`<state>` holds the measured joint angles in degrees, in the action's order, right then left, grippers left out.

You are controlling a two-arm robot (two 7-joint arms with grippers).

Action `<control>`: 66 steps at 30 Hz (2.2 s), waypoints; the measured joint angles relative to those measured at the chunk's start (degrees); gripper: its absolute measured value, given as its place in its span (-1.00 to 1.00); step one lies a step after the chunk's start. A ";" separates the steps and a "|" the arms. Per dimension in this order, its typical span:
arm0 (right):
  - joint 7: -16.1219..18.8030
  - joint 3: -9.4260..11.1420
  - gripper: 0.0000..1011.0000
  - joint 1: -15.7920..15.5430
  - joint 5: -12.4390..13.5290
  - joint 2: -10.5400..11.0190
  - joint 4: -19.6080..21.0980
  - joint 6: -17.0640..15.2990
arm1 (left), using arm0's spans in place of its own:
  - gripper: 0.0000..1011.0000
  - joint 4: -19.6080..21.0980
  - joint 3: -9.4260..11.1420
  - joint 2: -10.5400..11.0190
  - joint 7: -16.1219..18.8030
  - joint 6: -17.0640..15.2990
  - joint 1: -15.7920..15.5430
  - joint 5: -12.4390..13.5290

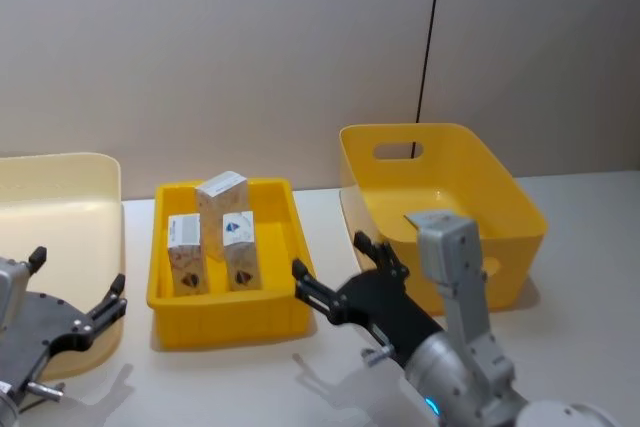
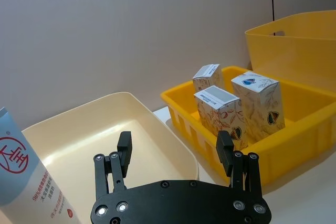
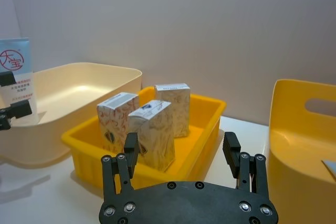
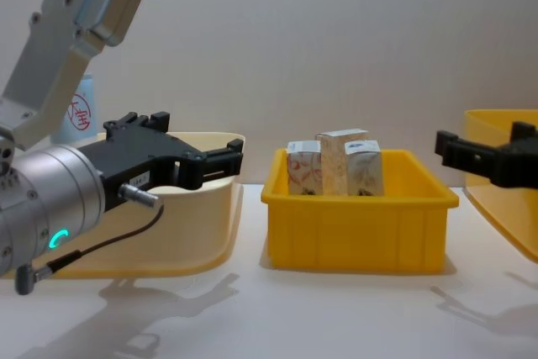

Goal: Bimanual collaborative sorting of washing and personal care products

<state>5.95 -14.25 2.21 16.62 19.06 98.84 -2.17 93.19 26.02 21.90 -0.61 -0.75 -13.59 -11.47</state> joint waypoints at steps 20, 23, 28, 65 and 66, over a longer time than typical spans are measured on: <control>1.46 -0.85 0.98 6.36 -1.96 -1.92 -4.93 -0.95 | 0.98 -0.01 0.00 0.00 -0.01 -0.04 0.00 -0.01; 1.70 -0.75 0.98 6.25 -1.97 -1.96 -4.86 -1.06 | 0.98 -0.01 0.00 0.00 -0.01 -0.05 0.00 -0.01; 2.37 -0.73 0.98 6.36 -1.95 -2.11 -5.03 -1.42 | 0.98 -0.01 0.00 0.00 -0.01 -0.05 0.00 -0.01; 3.36 -2.47 0.98 13.18 -5.01 -6.32 -12.47 -4.36 | 0.98 -0.01 0.01 0.00 -0.01 -0.05 0.00 -0.01; 3.37 -2.47 0.98 13.33 -5.04 -6.42 -12.72 -4.41 | 0.98 -0.01 0.00 0.00 -0.01 -0.05 0.00 -0.01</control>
<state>9.32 -16.72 15.54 11.58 12.64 86.12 -6.58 93.18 26.02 21.89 -0.63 -0.79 -13.59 -11.49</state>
